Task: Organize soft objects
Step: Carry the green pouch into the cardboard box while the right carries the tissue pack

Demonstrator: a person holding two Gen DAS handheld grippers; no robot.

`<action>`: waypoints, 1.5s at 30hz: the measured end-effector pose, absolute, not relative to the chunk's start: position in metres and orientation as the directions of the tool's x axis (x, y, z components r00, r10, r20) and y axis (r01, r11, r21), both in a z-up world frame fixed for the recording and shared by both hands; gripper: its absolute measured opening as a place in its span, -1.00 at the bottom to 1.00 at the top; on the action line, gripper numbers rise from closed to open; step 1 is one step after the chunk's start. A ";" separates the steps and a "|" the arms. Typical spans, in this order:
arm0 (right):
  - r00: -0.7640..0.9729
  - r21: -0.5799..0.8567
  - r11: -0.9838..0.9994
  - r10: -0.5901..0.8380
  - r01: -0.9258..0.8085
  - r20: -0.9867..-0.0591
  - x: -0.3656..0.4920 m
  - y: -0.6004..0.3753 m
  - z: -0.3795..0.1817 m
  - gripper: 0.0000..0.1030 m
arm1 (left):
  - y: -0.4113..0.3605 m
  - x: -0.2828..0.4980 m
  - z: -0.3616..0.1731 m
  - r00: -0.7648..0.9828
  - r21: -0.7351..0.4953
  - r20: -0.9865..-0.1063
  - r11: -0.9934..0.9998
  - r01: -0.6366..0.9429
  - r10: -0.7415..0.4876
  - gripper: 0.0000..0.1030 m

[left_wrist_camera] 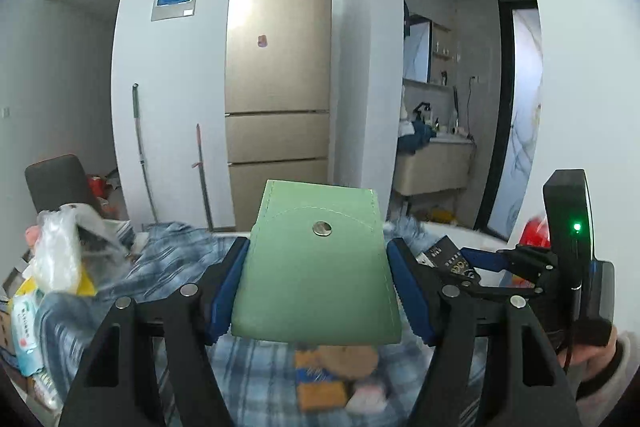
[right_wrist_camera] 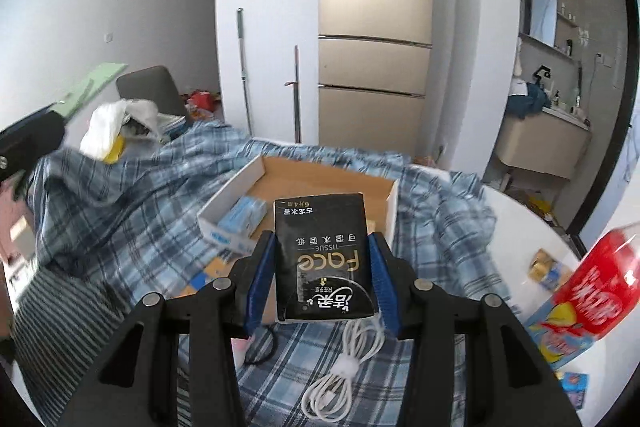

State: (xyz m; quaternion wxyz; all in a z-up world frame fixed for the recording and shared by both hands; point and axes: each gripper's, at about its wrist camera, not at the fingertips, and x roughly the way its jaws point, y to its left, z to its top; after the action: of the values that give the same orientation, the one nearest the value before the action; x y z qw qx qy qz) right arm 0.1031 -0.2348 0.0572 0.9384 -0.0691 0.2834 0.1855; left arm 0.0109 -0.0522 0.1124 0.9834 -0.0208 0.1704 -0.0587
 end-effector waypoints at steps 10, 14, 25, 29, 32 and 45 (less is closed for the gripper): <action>0.828 0.085 0.960 0.275 -0.268 -0.488 0.165 -0.245 0.146 -0.12 | -0.073 0.097 0.169 0.941 -0.122 -0.333 0.992 0.022 -0.061 0.38; 0.860 0.092 0.977 0.211 -0.191 -0.465 0.192 -0.251 0.147 -0.12 | -0.068 0.128 0.159 0.935 -0.163 -0.351 0.987 -0.008 -0.051 0.38; 0.787 0.105 0.992 0.119 -0.070 -0.605 0.256 -0.271 0.060 -0.12 | -0.075 0.225 0.026 0.730 -0.138 -0.679 0.990 -0.026 -0.075 0.38; 0.739 0.129 0.990 0.130 -0.058 -0.661 0.271 -0.278 0.040 -0.12 | -0.078 0.235 -0.014 0.663 -0.092 -0.748 0.995 -0.042 -0.041 0.38; 0.719 0.119 0.992 0.118 -0.050 -0.685 0.274 -0.278 0.030 -0.12 | -0.072 0.243 -0.037 0.597 -0.121 -0.799 0.992 -0.046 -0.070 0.38; 0.682 0.134 0.990 0.124 -0.038 -0.721 0.285 -0.282 0.018 -0.12 | -0.083 0.252 -0.081 0.490 -0.133 -0.867 0.990 -0.045 -0.094 0.38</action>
State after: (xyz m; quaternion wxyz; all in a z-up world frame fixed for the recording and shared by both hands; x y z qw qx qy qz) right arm 0.2848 -0.2823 0.0181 0.9155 0.0539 0.3961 0.0443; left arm 0.2524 -0.0828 -0.0810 0.8605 -0.0687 0.5047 -0.0142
